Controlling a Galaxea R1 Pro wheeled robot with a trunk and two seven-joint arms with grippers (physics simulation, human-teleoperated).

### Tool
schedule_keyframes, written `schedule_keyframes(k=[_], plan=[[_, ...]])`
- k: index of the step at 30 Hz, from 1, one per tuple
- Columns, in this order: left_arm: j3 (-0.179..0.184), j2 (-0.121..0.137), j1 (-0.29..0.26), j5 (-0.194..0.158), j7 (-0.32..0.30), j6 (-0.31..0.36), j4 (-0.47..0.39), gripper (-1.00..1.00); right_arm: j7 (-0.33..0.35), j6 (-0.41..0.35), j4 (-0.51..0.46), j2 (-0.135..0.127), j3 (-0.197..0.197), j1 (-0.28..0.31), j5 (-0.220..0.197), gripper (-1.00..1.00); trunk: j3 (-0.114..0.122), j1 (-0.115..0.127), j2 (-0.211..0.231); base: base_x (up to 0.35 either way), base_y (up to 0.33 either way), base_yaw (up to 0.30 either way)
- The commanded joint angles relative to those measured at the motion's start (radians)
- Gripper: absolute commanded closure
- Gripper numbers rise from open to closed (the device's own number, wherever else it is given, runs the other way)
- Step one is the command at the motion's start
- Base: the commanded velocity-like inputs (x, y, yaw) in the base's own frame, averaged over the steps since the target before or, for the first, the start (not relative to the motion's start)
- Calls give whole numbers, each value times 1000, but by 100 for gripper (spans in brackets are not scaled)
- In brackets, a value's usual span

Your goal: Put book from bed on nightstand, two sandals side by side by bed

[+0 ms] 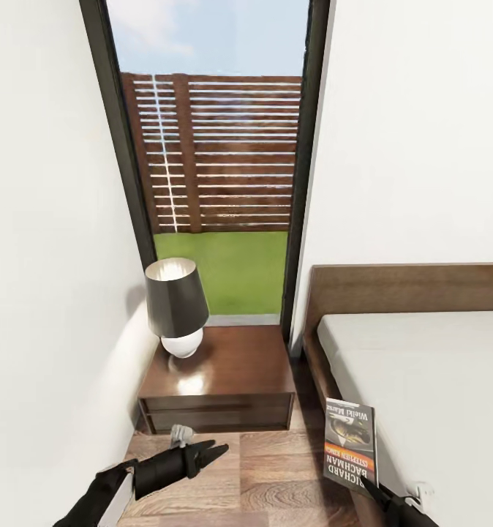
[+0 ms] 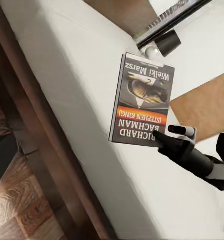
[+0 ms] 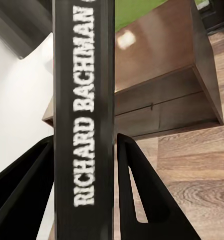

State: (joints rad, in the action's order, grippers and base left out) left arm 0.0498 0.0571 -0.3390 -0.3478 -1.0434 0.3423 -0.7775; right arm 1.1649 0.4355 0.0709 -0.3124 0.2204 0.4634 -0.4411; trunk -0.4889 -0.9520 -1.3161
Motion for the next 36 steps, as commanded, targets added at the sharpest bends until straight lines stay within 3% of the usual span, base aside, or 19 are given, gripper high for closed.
schedule_keyframes(k=[1,3,9,14,36], plan=[[4,9,-1,-36,0,17,-4,-100,4,5,4,-1,8,2,4,100,-1,0,-1,0,0,0],[4,17,-1,-63,-1,22,-7,-100,5,5,4,-1,8,2,4,100,-1,0,-1,0,0,0],[4,43,-1,-97,-3,30,-12,-100,5,5,4,-1,7,2,4,100,-1,0,-1,0,0,0],[5,47,0,-127,-3,30,-11,-100,6,5,4,-1,7,2,4,100,-1,0,-1,0,0,0],[7,43,-1,-128,4,29,-9,-100,10,5,4,-1,7,2,4,100,-1,0,-1,0,0,0]])
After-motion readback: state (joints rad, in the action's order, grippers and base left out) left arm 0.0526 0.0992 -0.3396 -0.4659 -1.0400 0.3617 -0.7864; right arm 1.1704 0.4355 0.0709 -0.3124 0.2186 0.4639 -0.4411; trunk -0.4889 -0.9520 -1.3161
